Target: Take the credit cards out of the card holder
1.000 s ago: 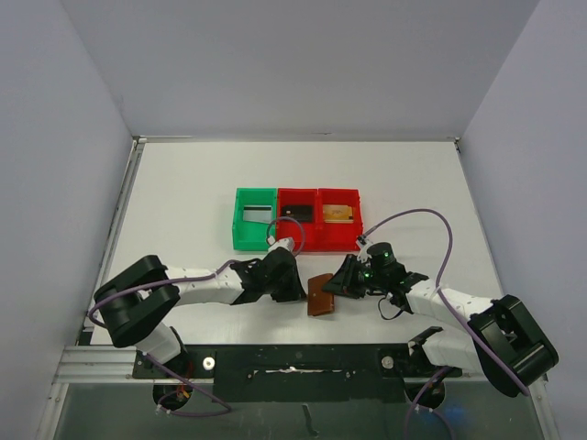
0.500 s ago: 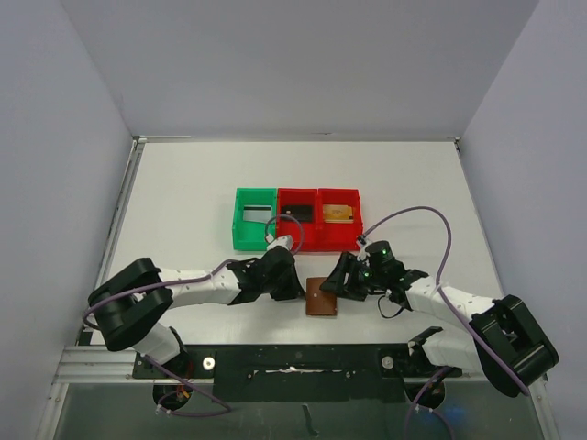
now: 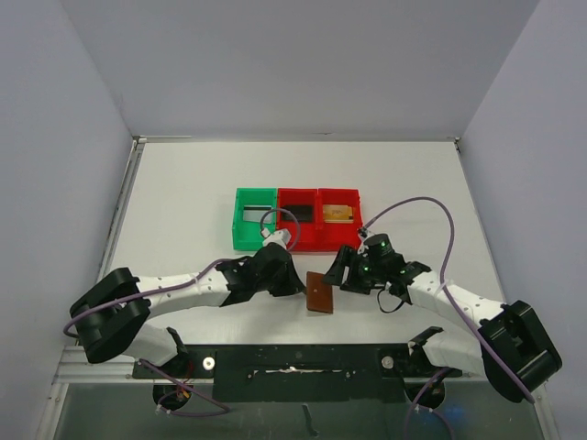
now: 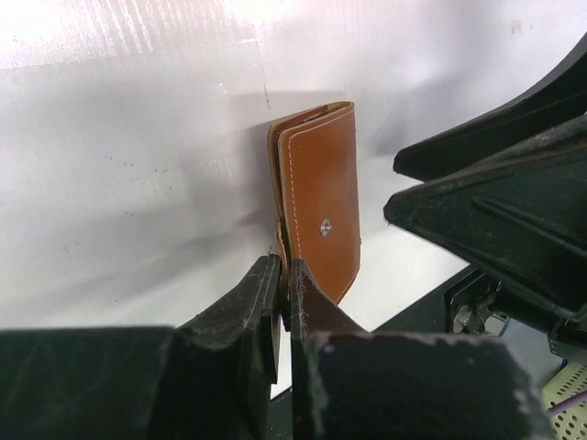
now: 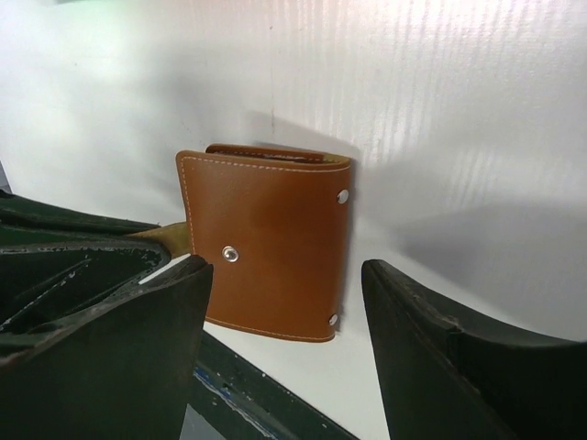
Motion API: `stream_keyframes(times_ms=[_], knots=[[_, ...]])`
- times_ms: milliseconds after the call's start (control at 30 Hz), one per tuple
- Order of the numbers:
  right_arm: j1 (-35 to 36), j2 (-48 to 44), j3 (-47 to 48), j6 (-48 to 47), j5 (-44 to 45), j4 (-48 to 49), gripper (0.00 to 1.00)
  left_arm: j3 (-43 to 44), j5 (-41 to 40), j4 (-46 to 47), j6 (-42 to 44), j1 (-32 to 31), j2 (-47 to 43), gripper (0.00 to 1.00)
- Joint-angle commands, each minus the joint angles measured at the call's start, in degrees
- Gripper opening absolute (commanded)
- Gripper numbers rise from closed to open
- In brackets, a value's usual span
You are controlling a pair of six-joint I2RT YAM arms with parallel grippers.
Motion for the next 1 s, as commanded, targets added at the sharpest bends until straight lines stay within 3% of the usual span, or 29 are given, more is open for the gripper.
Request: stream_keyframes(times_ms=[0,233,500,833,967], knots=[[2.43,0.80,3.23,-0.04,-2.13,3.56,0.68,1.38,-0.51,1.11,1.63,0.24,-3.18,0.00],[6.61,3.91,6.23,0.61,0.18,3.45,0.80,2.69,-0.35,0.16,2.81,0.18,-5.47,0.00],[7.34,4.86,7.96,0.49,2.35,1.19,0.83,3.10,0.14,0.39,3.08,0.15,-6.63,0.00],[7.62,4.96,10.28,-1.45,3.44,-2.37,0.82,4.14,0.69,0.60,3.65,0.15,-7.67,0.00],[7.78,5.45,10.15,-1.08,5.04,-3.68,0.69,4.21,0.85,0.49,3.79,0.12,-7.41,0.00]])
